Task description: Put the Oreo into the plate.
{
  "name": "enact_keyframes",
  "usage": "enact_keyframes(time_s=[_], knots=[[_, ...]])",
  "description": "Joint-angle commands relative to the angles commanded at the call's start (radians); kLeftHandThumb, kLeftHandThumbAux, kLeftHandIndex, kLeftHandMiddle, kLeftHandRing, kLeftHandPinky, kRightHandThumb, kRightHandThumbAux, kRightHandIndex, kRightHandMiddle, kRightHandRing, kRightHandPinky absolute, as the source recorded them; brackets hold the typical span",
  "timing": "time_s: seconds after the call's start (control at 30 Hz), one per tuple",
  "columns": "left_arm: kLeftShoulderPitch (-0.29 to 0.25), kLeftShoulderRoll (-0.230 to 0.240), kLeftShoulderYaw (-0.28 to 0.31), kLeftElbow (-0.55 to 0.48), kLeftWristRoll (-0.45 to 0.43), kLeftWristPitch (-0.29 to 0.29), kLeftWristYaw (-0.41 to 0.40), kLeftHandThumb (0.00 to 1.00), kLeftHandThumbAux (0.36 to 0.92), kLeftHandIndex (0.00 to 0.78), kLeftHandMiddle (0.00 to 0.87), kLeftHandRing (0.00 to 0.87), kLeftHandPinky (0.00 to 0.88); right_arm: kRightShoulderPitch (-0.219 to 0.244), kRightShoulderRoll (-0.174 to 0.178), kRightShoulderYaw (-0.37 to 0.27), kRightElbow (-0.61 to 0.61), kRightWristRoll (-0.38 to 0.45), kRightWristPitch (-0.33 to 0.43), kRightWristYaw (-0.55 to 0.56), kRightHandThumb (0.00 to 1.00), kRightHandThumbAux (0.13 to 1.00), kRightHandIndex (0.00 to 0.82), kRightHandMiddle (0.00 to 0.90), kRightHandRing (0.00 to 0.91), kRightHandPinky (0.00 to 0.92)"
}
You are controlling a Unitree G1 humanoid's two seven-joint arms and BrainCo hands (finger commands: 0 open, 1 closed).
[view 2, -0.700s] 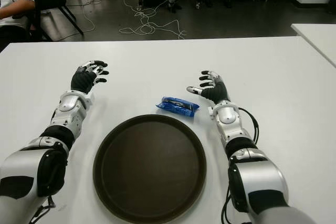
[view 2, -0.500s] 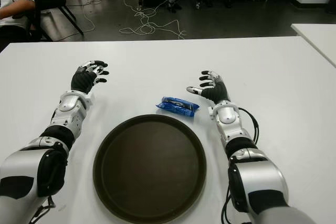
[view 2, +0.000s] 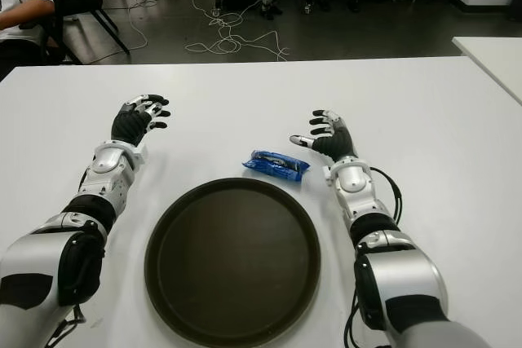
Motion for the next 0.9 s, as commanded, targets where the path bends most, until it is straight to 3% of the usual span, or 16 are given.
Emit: enact_keyframes(time_s=[0.7, 0.83, 0.9], knots=[[0.002, 0.0, 0.006, -0.001, -0.003, -0.001, -0.004, 0.669, 0.727, 0.399, 0.356, 0.406, 0.471, -0.001, 0.002, 0.001, -0.002, 0.004, 0.014, 0.009, 0.02, 0.825, 0.234, 0.303, 0.312, 0.323], [0.001, 0.0, 0.004, -0.002, -0.001, -0.001, -0.002, 0.67, 0.728, 0.399, 0.359, 0.409, 0.477, 0.007, -0.003, 0.022, -0.007, -0.025, -0.019, -0.03, 0.005, 0.823, 0.229, 0.298, 0.307, 0.323], [0.001, 0.001, 0.004, -0.001, -0.001, 0.002, -0.004, 0.67, 0.727, 0.4, 0.36, 0.412, 0.485, 0.03, -0.013, 0.068, -0.025, -0.091, -0.112, -0.135, 0.002, 0.815, 0.228, 0.292, 0.307, 0.332]])
